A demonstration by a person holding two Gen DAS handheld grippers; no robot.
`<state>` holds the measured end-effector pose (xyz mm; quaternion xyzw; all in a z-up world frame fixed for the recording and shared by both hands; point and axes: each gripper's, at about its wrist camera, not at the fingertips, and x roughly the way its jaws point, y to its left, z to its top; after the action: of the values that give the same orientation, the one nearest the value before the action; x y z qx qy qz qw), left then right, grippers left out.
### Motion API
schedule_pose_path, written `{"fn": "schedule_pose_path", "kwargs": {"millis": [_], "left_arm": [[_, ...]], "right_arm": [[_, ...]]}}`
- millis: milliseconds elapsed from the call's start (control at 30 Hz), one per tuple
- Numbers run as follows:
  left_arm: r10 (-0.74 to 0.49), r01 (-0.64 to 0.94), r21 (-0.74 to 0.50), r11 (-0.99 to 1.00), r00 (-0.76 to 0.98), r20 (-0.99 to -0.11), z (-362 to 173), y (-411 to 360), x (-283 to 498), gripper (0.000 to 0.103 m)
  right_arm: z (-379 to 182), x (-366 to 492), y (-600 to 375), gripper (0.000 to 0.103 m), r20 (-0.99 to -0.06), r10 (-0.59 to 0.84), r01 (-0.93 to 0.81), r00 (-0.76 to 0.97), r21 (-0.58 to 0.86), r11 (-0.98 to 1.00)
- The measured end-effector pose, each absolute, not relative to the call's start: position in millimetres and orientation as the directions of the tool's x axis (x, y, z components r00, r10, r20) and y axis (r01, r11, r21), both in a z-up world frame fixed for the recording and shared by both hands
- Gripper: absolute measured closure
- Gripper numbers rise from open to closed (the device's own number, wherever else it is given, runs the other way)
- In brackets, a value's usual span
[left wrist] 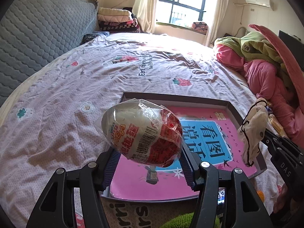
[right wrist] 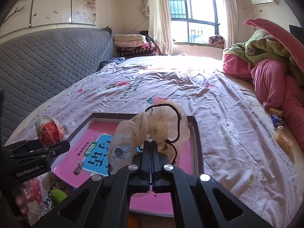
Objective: Organize objects
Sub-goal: 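Lower the egg into the pink box and open the left gripper while the right lowers the bag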
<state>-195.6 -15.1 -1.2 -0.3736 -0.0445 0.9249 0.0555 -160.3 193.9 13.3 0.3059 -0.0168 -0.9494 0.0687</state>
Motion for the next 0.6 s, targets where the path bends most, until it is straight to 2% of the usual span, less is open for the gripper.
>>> {"fn": "schedule_pose_path", "kwargs": {"millis": [600], "left_arm": [[0.135, -0.062, -0.125, -0.990, -0.661, -0.738, -32.6, -14.3, -215.4, 0.042]], "right_arm": [[-21.1, -183.9, 198.0, 0.102, -0.681, -0.133, 0.096, -0.720, 0.093, -0.991]]}}
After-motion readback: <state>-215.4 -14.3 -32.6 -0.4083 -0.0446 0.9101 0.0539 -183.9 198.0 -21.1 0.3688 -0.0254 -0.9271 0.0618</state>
